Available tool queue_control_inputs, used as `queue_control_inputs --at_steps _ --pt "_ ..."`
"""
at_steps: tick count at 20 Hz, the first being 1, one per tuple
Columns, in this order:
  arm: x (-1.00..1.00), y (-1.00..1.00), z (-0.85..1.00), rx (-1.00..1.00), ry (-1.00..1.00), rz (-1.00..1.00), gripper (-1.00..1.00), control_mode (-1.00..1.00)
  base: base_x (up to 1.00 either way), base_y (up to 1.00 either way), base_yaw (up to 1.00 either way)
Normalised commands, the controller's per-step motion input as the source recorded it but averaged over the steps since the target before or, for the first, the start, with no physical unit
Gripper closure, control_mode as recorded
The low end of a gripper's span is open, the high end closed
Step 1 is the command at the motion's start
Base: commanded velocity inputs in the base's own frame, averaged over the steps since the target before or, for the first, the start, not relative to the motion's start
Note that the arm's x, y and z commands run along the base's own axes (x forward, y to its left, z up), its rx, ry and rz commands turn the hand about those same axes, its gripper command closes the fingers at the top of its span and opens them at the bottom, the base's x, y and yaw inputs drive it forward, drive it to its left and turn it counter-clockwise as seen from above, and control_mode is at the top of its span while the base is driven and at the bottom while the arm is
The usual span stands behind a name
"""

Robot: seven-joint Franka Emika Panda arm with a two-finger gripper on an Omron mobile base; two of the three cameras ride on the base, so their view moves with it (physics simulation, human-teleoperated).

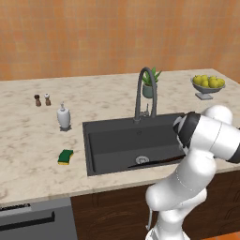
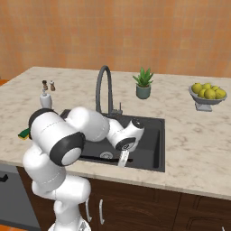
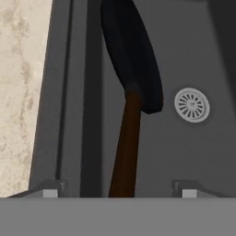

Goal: Pick the pan and sponge and place them into the sink. Then turn on the water.

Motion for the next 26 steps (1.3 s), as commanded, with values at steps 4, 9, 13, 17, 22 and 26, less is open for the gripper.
queue_control_inputs --at_steps 4,9,13,17,22,26 --pt "0.0 0.0 0.0 0.0 -0.02 0.0 -1.0 -1.0 0.0 0.0 0.0" --pt "-0.11 0.0 0.32 0.0 -0.15 0.03 -1.0 -1.0 0.0 0.0 0.0" --pt "-0.3 0.0 0.63 0.01 -0.27 0.04 -1.0 -1.0 0.0 0.0 0.0" --pt "-0.55 0.0 0.79 0.0 -0.29 0.02 -1.0 -1.0 0.0 0.0 0.0" --pt "-0.49 0.03 0.96 -0.08 -0.21 0.0 -1.0 -1.0 0.0 0.0 0.0" --pt "-0.73 0.11 0.87 -0.14 -0.23 0.0 -1.0 -1.0 0.0 0.0 0.0"
